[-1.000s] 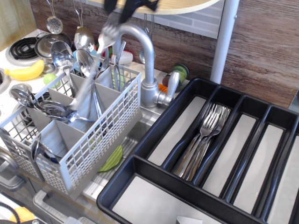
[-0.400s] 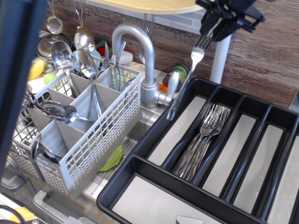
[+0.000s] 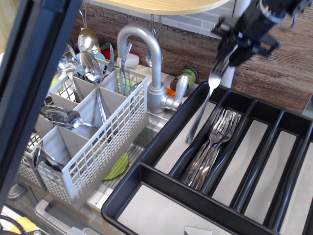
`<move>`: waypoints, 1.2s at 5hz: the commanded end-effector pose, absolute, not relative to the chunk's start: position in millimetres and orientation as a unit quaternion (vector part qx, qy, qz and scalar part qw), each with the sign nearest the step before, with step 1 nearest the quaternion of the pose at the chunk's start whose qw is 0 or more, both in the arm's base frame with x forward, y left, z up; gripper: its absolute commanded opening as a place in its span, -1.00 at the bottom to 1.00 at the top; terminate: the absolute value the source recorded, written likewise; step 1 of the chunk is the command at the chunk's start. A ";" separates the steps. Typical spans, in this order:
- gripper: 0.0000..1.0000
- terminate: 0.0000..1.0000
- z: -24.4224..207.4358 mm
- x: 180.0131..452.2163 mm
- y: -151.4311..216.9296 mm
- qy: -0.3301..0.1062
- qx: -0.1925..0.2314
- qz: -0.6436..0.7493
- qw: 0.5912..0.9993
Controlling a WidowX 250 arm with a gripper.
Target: Put fork from basket to tray
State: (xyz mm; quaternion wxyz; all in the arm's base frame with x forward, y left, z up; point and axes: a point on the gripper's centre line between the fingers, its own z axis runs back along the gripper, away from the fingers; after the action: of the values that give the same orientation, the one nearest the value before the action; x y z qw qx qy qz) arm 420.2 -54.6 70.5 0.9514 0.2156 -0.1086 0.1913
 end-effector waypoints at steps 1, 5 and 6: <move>-1.00 -1.00 97.9 409.0 -58.0 -0.158 0.169 0.204 0.951; -1.00 -1.00 111.1 403.6 -76.9 -0.114 0.135 0.198 0.964; -1.00 -1.00 98.9 400.4 -78.7 -0.124 0.136 0.190 0.964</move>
State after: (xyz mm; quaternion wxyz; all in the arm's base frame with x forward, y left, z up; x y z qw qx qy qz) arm 391.5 -74.8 58.3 0.9673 0.1489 -0.1055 0.1764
